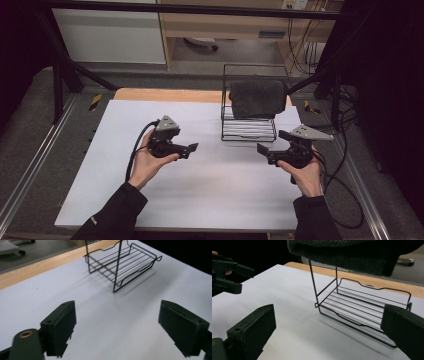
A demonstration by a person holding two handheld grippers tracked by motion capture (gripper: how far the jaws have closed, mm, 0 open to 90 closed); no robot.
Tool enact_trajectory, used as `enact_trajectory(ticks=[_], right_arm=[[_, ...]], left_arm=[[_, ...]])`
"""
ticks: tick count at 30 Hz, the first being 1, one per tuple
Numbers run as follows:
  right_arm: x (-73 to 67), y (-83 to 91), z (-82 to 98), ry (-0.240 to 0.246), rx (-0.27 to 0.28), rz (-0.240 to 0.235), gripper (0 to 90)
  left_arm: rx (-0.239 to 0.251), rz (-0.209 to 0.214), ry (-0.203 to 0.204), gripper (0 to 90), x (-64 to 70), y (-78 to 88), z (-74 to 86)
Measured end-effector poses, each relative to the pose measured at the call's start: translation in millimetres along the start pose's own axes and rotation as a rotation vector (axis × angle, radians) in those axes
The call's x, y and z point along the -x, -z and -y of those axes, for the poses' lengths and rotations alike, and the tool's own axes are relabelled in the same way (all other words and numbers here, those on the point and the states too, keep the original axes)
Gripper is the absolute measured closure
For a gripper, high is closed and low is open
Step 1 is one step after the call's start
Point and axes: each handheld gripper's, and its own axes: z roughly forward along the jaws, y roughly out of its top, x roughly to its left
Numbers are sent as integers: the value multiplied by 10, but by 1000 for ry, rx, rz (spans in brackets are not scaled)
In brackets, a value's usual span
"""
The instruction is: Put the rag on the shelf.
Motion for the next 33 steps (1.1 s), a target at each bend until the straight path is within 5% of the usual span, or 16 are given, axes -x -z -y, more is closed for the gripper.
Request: enact_trajectory(ticks=[10,17,33], right_arm=[[-126,-108,261,27,-81,-43,8],[-110,-161,592,-17,-128,-71,7],[77,-46,1067,-10,-227,-86,8]], left_arm=[[8,-66,41,76,-254,367,595],[-33,-95,56,74,-361,491,963],[-62,-98,63,74,-490,615,1483]])
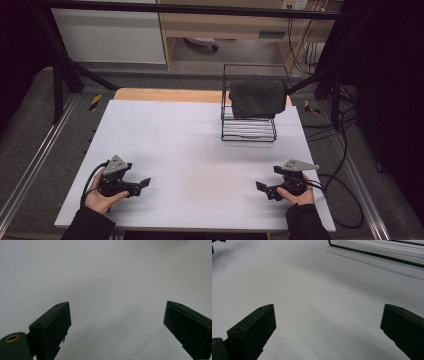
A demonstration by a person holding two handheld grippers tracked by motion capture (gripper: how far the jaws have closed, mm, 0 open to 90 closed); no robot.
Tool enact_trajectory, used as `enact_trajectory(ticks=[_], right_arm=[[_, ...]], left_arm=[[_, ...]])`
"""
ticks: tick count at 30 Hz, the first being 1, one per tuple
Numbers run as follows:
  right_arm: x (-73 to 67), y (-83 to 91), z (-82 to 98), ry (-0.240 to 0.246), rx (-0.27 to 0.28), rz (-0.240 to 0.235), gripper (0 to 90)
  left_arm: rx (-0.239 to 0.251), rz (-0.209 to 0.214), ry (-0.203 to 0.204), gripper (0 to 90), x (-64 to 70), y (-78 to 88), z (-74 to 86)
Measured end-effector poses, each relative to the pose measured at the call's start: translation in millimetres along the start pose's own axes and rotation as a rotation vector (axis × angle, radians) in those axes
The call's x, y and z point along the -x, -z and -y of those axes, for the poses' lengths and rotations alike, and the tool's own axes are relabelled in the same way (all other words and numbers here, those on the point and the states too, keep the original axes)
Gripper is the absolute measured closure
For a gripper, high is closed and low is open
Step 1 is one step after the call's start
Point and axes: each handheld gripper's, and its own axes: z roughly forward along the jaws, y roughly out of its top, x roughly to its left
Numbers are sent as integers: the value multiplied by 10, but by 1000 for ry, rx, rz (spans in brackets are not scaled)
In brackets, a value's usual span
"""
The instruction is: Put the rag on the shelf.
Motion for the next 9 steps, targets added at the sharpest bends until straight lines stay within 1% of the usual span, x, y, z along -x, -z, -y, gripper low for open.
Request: enact_trajectory(ticks=[4,7,9], right_arm=[[37,-7,24,1,-5,7,8],[43,-24,34,12,-17,13,8],[34,-32,37,6,-24,12,8]], left_arm=[[-9,-2,2,74,-21,-19,40],[-15,0,-1,74,-28,-23,50],[-16,-2,-2,74,-25,-23,51]])
